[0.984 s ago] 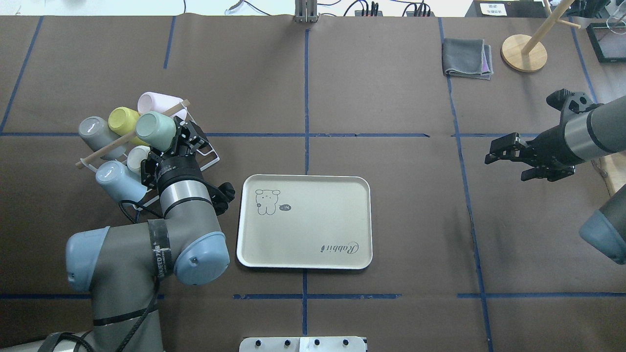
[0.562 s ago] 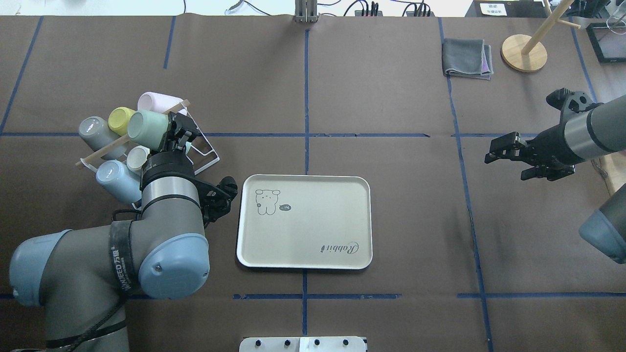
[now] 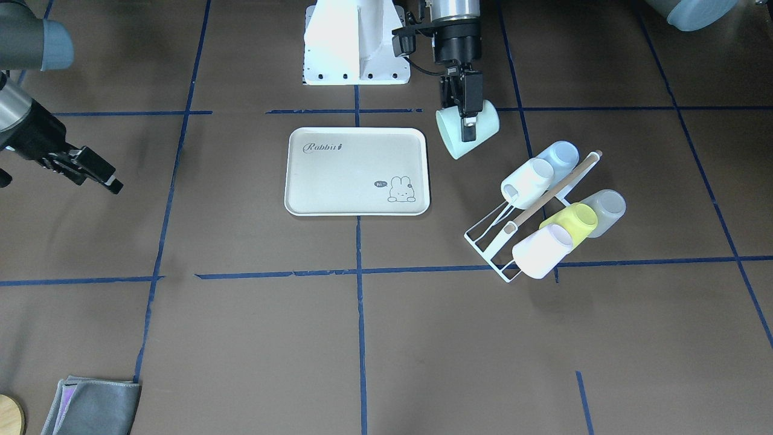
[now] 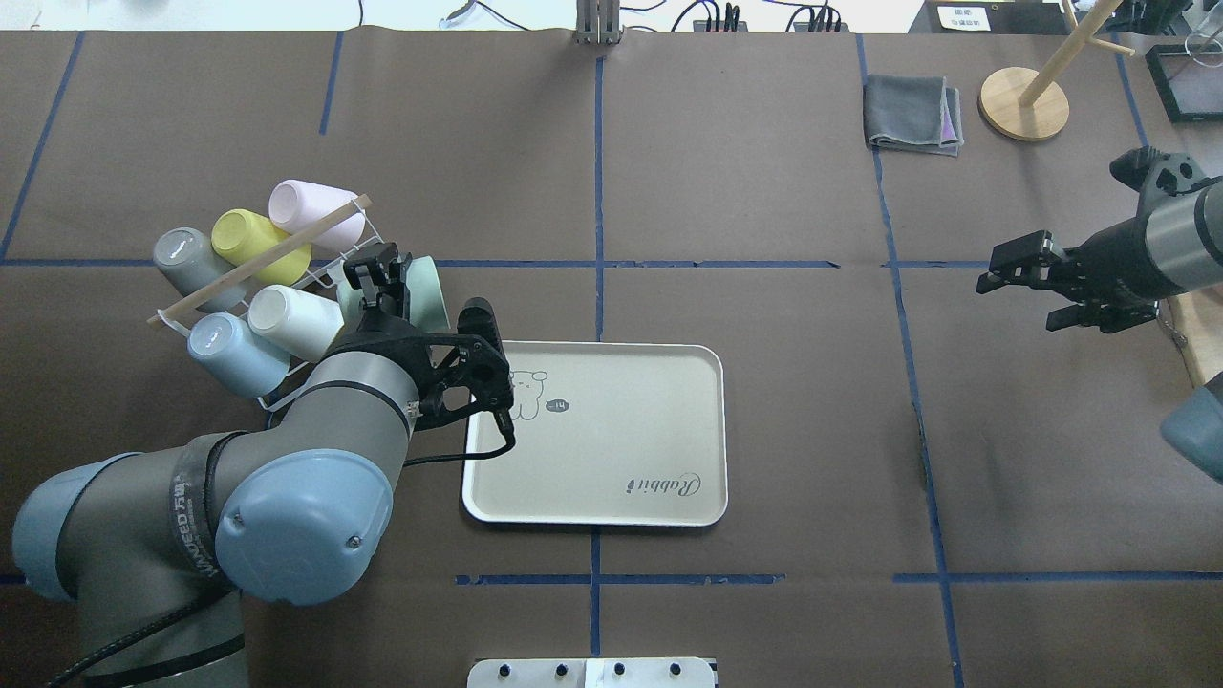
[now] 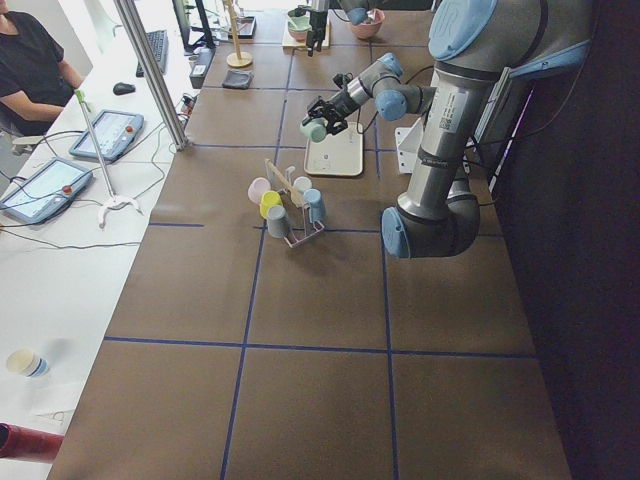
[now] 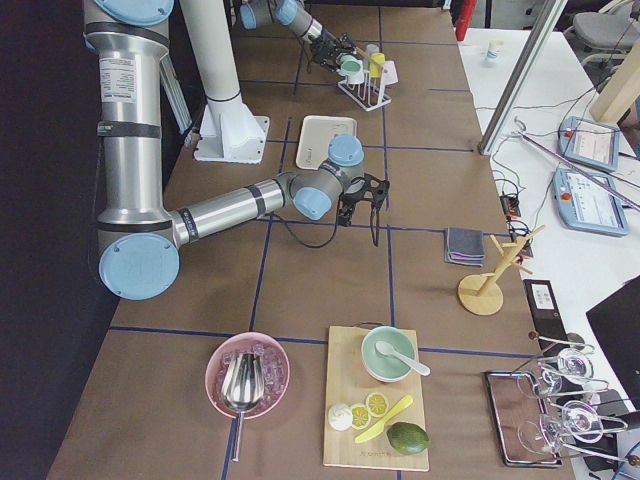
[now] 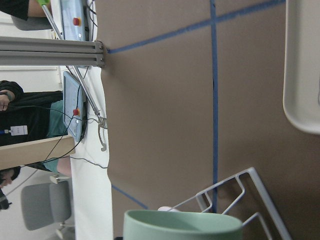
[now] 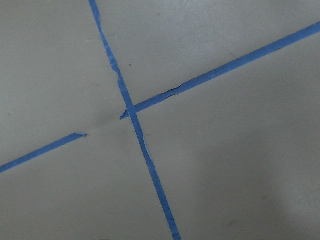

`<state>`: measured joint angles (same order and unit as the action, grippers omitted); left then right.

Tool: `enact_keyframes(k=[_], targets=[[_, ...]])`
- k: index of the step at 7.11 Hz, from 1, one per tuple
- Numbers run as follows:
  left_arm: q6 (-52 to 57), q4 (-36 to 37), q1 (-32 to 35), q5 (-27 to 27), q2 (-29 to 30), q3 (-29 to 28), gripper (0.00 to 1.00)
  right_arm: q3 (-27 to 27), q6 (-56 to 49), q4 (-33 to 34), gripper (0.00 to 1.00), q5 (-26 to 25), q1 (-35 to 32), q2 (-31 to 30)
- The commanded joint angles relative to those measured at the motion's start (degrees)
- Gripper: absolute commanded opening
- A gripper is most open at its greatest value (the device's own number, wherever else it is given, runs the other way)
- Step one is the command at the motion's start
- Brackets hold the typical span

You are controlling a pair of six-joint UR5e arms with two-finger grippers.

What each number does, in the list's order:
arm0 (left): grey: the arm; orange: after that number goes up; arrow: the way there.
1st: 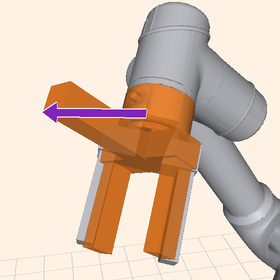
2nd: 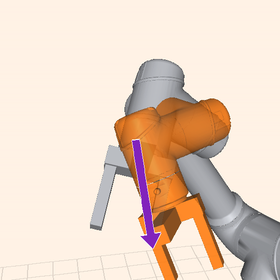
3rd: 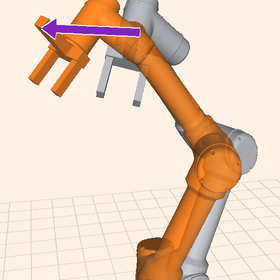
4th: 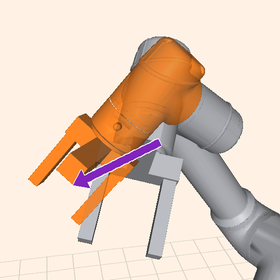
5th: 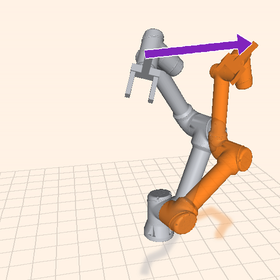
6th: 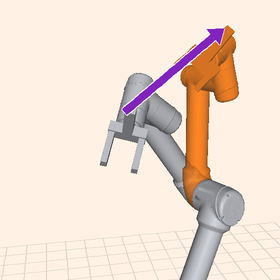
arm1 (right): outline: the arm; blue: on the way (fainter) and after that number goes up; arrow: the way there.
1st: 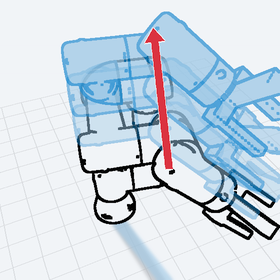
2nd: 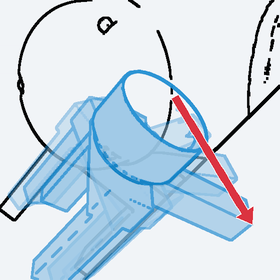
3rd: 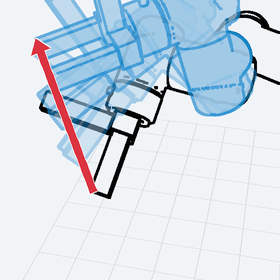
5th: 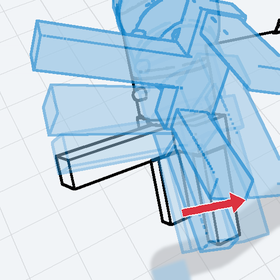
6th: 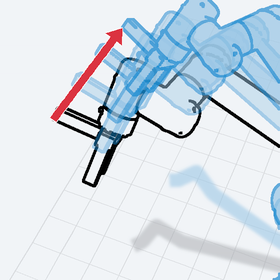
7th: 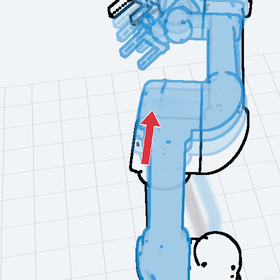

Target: Pick up and place green cup on tray

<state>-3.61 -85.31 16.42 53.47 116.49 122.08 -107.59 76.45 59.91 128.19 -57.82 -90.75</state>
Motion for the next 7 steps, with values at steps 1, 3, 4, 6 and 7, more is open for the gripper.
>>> enact_keyframes(k=[1, 3, 4, 6, 7], targets=[[-12.54, -19.44, -0.42, 4.25, 0.06, -5.16, 0.65, -0.34, -3.03, 0.12, 1.00, 1.10, -4.39, -0.82], [-23.24, -42.37, -1.81, 4.53, 0.06, -14.89, 0.65, -0.34, -11.79, 0.39, 1.00, 1.54, -8.61, -4.41], [-27.20, -51.53, -2.61, 4.53, 0.06, -19.29, 0.65, 0.09, -19.50, 0.65, 1.00, 3.80, -11.67, -7.04], [-31.42, -59.94, -4.01, 4.10, 1.45, -26.07, 0.65, 0.36, -32.87, 0.74, 1.00, 4.35, -14.16, -13.19], [-33.11, -64.76, -4.11, 4.27, 2.68, -29.76, 0.65, 0.27, -41.64, 4.91, 1.00, 4.18, -15.90, -14.35]])
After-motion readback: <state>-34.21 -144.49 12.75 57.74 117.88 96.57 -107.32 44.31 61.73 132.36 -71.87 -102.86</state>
